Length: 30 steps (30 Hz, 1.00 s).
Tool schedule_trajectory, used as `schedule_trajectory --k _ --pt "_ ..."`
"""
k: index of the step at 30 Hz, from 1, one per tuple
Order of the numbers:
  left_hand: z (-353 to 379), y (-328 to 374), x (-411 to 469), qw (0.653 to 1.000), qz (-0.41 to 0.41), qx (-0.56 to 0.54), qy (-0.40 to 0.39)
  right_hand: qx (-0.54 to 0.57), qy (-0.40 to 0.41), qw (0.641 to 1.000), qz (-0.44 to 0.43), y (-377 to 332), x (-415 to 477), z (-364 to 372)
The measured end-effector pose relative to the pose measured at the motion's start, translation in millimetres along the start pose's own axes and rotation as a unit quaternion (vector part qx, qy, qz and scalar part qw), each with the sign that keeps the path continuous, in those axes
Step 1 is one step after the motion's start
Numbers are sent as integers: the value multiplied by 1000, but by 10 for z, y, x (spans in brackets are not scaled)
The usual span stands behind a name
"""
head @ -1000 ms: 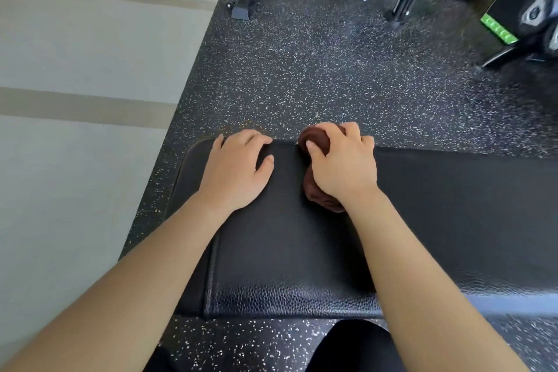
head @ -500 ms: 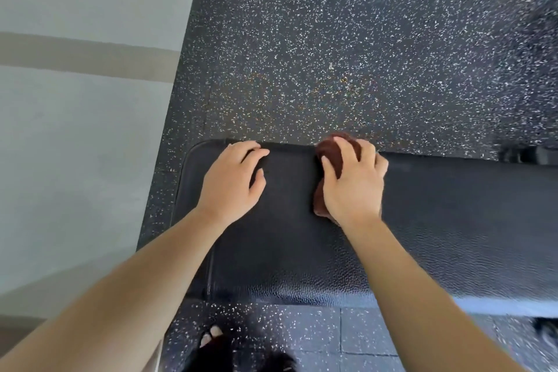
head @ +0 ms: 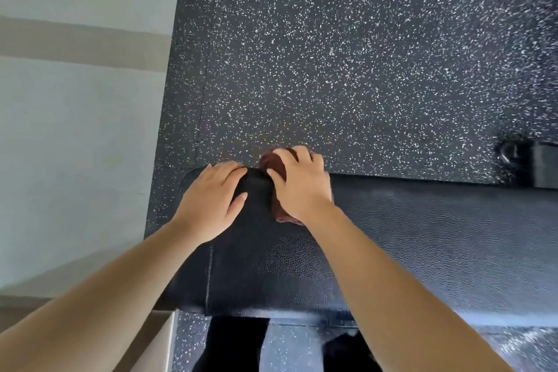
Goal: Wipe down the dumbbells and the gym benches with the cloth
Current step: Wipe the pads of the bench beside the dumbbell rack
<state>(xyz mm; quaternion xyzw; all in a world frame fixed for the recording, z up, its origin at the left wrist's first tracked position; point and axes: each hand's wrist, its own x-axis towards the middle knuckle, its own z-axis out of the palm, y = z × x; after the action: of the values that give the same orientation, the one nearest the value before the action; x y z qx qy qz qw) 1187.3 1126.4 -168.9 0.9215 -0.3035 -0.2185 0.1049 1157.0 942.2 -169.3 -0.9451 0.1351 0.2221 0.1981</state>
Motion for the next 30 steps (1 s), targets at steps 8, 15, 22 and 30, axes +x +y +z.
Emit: schedule_trajectory --k 8,15,22,30 --pt "273 1053 539 999 -4 -11 -40 26 72 995 66 1367 -324 -272" --pt "582 2133 864 999 -46 -15 -17 10 98 978 184 2799 -550 -805" --pt "736 2617 1073 998 -59 6 -18 -19 -10 997 69 2550 -287 -850" --pt "759 2987 1303 997 -29 40 -57 26 17 997 76 3323 -467 -1005"
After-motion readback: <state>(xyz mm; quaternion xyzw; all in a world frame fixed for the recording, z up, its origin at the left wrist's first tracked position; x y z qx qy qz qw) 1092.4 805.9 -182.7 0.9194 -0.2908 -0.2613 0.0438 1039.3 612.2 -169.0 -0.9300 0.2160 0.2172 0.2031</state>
